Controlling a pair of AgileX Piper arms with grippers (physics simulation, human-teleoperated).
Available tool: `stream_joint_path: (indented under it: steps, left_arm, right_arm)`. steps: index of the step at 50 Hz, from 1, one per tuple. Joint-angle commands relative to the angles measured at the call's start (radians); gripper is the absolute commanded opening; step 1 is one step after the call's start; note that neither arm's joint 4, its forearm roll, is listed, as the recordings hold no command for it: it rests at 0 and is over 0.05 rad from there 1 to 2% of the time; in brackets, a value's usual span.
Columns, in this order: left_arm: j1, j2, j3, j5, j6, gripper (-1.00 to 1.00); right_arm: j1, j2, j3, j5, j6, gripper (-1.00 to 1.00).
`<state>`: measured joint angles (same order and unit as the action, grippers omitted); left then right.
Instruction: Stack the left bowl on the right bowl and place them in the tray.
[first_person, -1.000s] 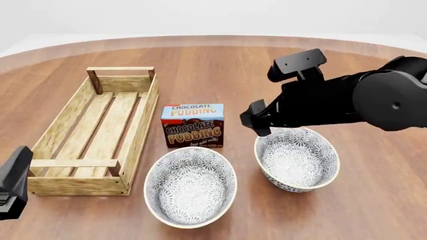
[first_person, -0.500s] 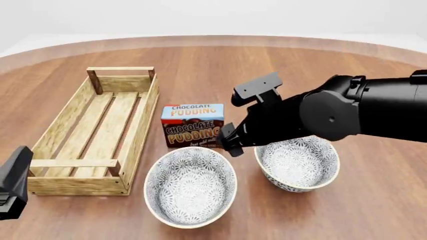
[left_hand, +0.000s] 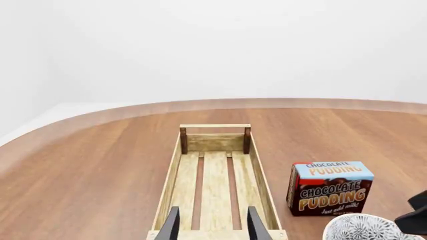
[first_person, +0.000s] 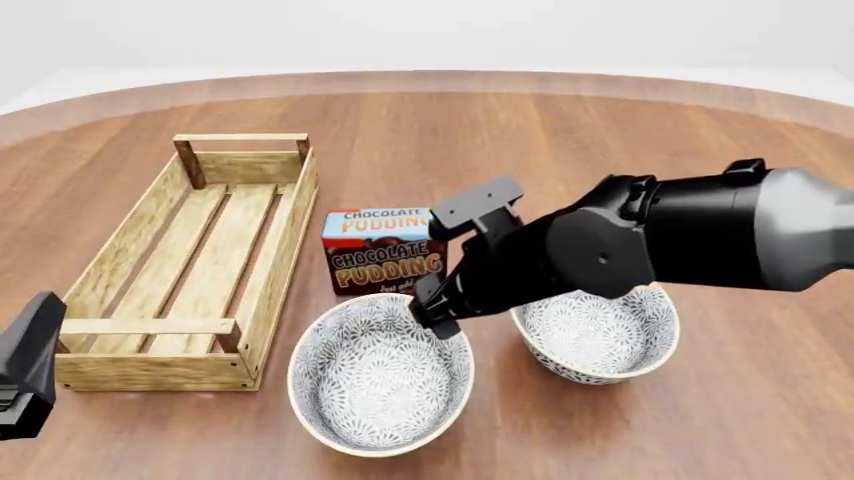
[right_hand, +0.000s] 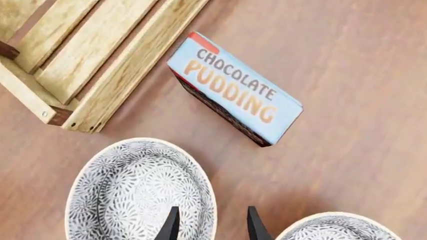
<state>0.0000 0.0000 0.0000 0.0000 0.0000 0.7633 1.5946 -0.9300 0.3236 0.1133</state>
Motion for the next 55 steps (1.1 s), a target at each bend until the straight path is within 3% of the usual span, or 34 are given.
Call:
stream_joint_path:
  steps: [1, 50, 51, 55]
  left_arm:
    - [0.000, 0.000, 0.000, 0.000, 0.000, 1.00]
    - [0.000, 0.000, 0.000, 0.000, 0.000, 1.00]
    - [0.000, 0.000, 0.000, 0.000, 0.000, 1.00]
    - [0.000, 0.000, 0.000, 0.000, 0.000, 1.00]
  right_arm:
    - [-0.002, 0.037, 0.001, -0.020, 0.004, 1.00]
    - [0.063, 0.175, 0.041, -0.136, 0.077, 1.00]
    - [0.056, 0.176, 0.040, -0.134, 0.066, -1.00]
    - [0.058, 0.161, 0.030, -0.113, 0.051, -1.00]
